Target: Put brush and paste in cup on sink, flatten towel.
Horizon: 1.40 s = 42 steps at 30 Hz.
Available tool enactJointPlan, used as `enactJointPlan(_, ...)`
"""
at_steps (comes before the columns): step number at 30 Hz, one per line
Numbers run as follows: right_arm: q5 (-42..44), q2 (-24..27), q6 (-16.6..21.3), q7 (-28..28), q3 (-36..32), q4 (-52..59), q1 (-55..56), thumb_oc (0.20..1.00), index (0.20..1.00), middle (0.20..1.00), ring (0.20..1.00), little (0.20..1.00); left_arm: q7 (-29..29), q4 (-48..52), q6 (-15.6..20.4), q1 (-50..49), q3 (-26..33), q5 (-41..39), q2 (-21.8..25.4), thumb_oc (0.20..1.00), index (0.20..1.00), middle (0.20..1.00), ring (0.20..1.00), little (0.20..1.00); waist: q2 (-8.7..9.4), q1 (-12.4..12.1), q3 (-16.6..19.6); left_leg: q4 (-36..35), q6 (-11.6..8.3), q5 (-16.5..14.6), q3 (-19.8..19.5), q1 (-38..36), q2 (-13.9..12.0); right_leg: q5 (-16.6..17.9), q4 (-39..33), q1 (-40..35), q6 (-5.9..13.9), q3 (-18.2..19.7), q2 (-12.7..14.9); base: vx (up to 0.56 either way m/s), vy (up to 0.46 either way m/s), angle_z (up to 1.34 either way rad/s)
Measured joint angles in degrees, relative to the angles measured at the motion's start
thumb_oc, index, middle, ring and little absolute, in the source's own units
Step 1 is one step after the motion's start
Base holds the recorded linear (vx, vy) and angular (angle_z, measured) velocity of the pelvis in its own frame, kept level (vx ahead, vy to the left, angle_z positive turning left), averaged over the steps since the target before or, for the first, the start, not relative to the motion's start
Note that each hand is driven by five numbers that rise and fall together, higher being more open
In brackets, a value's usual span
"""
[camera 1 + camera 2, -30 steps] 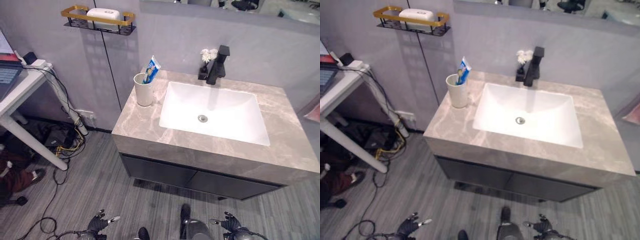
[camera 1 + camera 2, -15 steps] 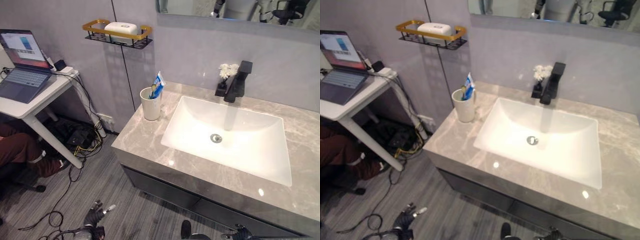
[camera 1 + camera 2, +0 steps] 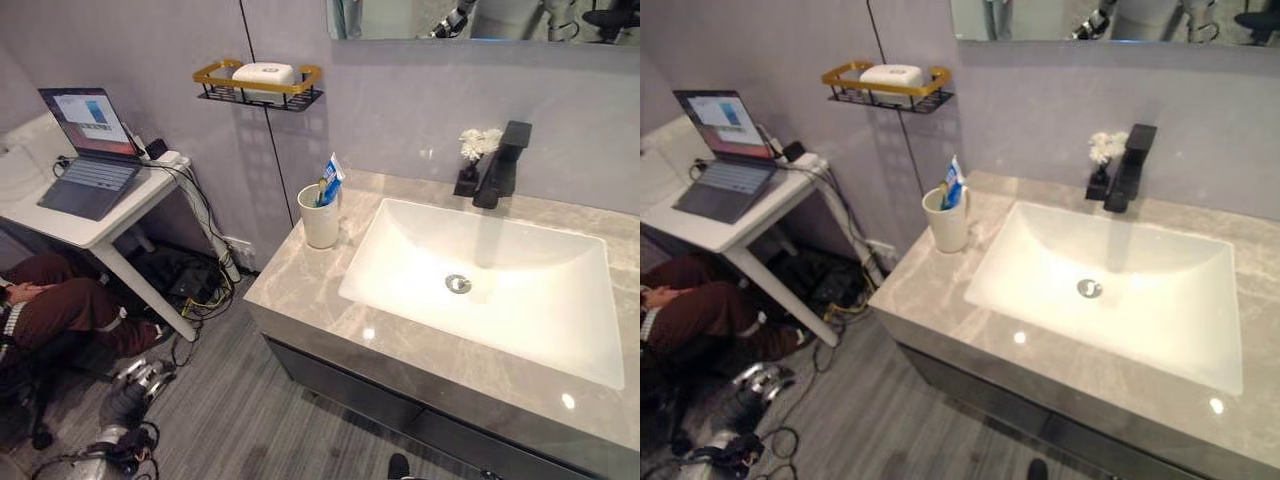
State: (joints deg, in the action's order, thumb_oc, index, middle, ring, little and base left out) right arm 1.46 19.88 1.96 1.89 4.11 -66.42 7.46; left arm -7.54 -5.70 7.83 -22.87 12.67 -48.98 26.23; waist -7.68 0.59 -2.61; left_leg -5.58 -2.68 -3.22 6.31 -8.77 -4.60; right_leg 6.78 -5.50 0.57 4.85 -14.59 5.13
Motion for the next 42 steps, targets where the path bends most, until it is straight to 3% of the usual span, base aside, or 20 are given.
enactJointPlan(2,-0.01,-0.06,0.21,0.11,0.05,-0.26,-0.18,1.0,1.0,1.0,1.0,1.0,1.61,0.15,2.47,3.1,2.41,-1.35,-0.88,0.2,0.2,0.2,0.2,0.2,-0.17,-0.12,0.18,-0.01,-0.02,0.01,-0.01,0.38,0.05,0.03,0.0,0.39,0.03,-0.02,0.04,0.02,-0.02,0.0)
enactJointPlan(5,-0.13,-0.03,0.59,0.4,0.5,-0.33,0.13,1.0,1.0,1.0,1.0,1.0,3.86,2.93,3.43,6.69,2.79,-1.6,-0.14,0.2,0.2,0.2,0.2,0.2,-0.23,0.15,0.48,0.24,-0.03,0.03,0.13,0.98,0.03,0.03,0.0,1.36,0.02,0.12,-0.01,0.03,-0.037,-0.03)
enactJointPlan(10,-3.51,0.94,0.94,0.7,5.04,0.92,0.95,1.0,1.0,1.0,1.0,1.0,4.87,8.58,6.72,13.93,2.5,-0.51,8.03,0.2,0.2,0.2,0.2,0.2,-0.72,1.75,-0.15,0.26,-0.39,0.32,0.88,2.6,0.17,0.59,0.0,3.43,0.02,0.63,0.01,-0.01,-0.008,-0.07)
enactJointPlan(12,-5.21,1.45,1.15,1.08,5.07,0.75,0.69,1.0,1.0,1.0,1.0,1.0,4.56,9.03,7.08,15.45,1.99,0.18,10.62,0.2,0.2,0.2,0.2,0.2,-1.71,2.18,-0.98,0.26,-0.46,0.38,2.25,2.88,0.29,1.1,-0.01,4.39,-0.17,1.7,-0.08,-0.05,-0.001,-0.26)
enactJointPlan(14,-6.26,1.96,1.16,1.24,5.73,0.46,0.63,1.0,1.0,1.0,1.0,1.0,4.96,8.76,6.97,17.83,-0.68,0.89,11.16,0.2,0.2,0.2,0.2,0.2,-2.35,3.42,-1.83,0.28,-0.55,0.43,2.44,3.13,0.29,1.25,-0.01,5.02,-0.21,1.88,-0.15,-0.08,-0.007,-0.1)
enactJointPlan(16,-6.86,2.7,1.18,1.46,7.8,0.58,-1.67,1.0,1.0,1.0,1.0,1.0,4.69,9.09,6.88,23.81,-7.68,4.1,14.65,0.2,0.2,0.2,0.2,0.2,-2.54,3.64,-2.86,0.25,-0.96,1.21,2.61,6.26,0.63,1.92,0.35,7.91,-0.03,2.02,0.23,-0.09,-0.024,-0.12)
enactJointPlan(17,-6.78,2.79,1.54,1.76,7.72,0.95,-4.2,1.0,1.0,1.0,1.0,1.0,4.95,7.35,6.89,27.06,-9.09,5.18,13.3,0.2,0.2,0.2,0.2,0.2,-2.1,5.11,-4.38,0.26,-1.27,1.56,3.61,7.04,0.4,2.55,0.28,9.32,-0.73,2.99,-0.29,-0.12,-0.032,-0.24)
enactJointPlan(21,-6.19,3.04,1.76,3.99,7.28,3.03,-6.97,1.0,1.0,1.0,1.0,1.0,7.43,0.15,6.34,31.86,-12.18,9.1,13.6,0.2,0.2,0.2,0.2,0.2,-1.85,6.74,-5.98,0.26,-1.64,2.46,3.85,10.15,0.18,3.39,0.46,12.55,-1.17,3.23,-0.59,-0.05,-0.009,-0.08)
enactJointPlan(33,-4.3,3.0,1.98,5.75,7.61,3.06,-8.44,1.0,1.0,1.0,1.0,1.0,8.97,0.19,6.32,29.61,-13.98,11.96,13.22,0.2,0.2,0.2,0.2,0.2,-2.03,6.38,-7.4,0.26,-1.72,2.58,5.39,13.92,0.15,3.95,0.48,17.05,-1.48,4.74,-0.9,-0.03,-0.003,-0.06)
enactJointPlan(42,-3.1,3.19,2.39,6.83,8.9,3.23,-9.55,1.0,1.0,1.0,1.0,1.0,9.64,-0.18,6.7,35.04,-16.93,14.93,9.39,0.2,0.2,0.2,0.2,0.2,-1.07,6.54,-8.71,0.26,-1.88,2.66,6.22,14.96,-0.01,4.03,0.47,18.54,-1.61,5.41,-1.24,0.0,-0.015,-0.03)
